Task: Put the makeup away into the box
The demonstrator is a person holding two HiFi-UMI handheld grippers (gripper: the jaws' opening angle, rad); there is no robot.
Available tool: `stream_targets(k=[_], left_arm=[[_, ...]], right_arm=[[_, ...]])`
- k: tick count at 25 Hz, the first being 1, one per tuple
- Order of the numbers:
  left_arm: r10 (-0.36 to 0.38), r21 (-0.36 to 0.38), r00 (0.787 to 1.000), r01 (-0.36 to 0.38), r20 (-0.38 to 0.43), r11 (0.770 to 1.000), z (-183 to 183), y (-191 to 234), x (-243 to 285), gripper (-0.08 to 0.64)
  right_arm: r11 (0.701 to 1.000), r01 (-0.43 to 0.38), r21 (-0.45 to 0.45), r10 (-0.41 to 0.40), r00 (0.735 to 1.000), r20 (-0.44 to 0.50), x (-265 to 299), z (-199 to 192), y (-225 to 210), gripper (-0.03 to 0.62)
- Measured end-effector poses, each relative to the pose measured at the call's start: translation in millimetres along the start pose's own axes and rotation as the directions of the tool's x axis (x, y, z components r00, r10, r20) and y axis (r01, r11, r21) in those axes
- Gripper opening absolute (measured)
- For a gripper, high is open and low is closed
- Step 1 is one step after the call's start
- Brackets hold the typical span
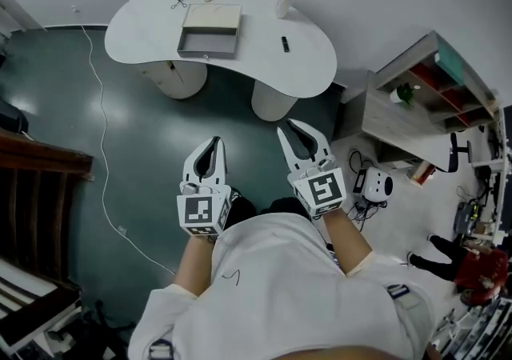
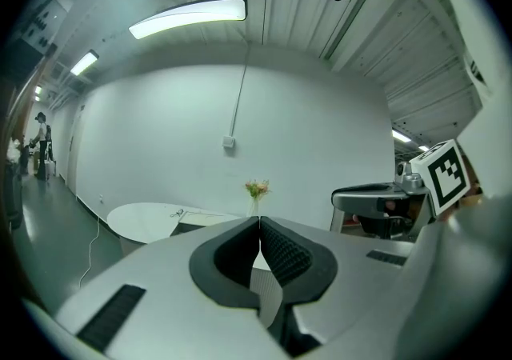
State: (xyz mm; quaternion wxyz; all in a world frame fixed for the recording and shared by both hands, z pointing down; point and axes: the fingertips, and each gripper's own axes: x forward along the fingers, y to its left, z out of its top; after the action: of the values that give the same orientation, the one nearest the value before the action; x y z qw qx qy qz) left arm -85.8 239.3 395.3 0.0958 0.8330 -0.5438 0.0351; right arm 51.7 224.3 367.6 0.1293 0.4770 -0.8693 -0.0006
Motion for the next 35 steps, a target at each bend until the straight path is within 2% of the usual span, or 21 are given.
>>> stream_targets(k=[4,9,17,23,27,31,35], left_arm=[[0.033,-0.033,0.999,-0.034,-0.016,0.999,-4.8,45.6,4.6,0.020],[0.072,-0.077,0.997,-0.075,-0.042,0.994,-15.9,81.0,15.2,0.020],[0.090,-0.041,0.993,-0.093,-0.080,0.995,-15.0,120.0,72.9,0.020],[0.105,0.007,0.987,-0.105,-0.124,0.994,-7.3,154.2,161.5,0.020],[0.071,-0.019,0.985,-0.075,-0.159,0.997,-4.1,157.0,231.2,0.020],[0.039,-0.016,0.976,-0.044,-0.214,0.999,-12.6,150.0,300.7,0.020],[-0.004,-0.001,0.958,0.003,-0.286,1.000,-31.6,137.7,360.0,0.020]], right_arm=[[1.000,-0.019,0.016,0.020,0.999,-0.028,32.5,0.5,10.4,0.052],[0.999,-0.030,0.024,0.031,0.997,-0.071,66.5,-9.9,4.1,0.052],[0.997,-0.041,0.058,0.045,0.996,-0.072,144.1,-18.9,-29.1,0.052],[0.996,-0.038,0.077,0.044,0.996,-0.072,219.2,-17.6,-89.5,0.051],[0.994,-0.014,0.110,0.026,0.995,-0.100,254.7,-24.1,-139.5,0.052],[0.990,0.016,0.142,0.007,0.988,-0.156,280.4,-47.7,-192.2,0.052],[0.980,0.053,0.191,-0.006,0.971,-0.238,297.2,-84.0,-238.0,0.052]])
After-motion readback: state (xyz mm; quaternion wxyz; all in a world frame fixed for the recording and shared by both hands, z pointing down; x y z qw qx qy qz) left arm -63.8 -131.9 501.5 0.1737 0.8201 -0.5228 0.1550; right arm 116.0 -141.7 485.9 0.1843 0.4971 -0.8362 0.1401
